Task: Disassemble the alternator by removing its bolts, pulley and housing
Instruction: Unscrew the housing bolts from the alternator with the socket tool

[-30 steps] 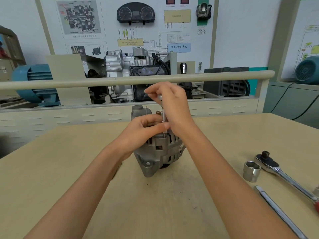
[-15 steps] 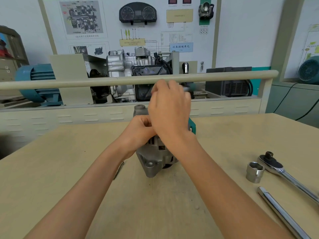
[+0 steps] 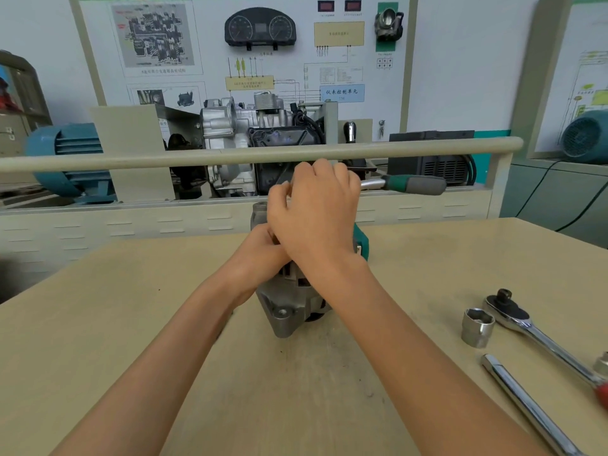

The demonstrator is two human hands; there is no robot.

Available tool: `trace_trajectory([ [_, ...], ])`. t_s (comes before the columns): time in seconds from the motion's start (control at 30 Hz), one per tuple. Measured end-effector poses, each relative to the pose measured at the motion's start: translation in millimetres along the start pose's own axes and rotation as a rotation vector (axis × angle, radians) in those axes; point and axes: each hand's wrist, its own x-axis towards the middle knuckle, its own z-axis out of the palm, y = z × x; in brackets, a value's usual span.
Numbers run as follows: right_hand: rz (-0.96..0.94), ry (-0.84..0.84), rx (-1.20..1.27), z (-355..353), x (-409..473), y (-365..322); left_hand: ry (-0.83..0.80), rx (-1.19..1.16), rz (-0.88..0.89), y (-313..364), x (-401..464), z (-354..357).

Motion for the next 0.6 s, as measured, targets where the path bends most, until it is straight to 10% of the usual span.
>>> trace_trajectory([
  [0.17, 0.012, 0.090, 0.666, 5, 4, 9, -0.088, -0.073, 0.062, 3, -3, 1],
  [0.4, 0.309, -0.324, 1.703, 4, 27, 27, -0.146, -0.126, 0.035, 6, -4, -2],
  [0.6, 0.329, -0.323, 1.788, 6, 25, 24, -0.108, -0.154, 0.030, 5, -2, -1],
])
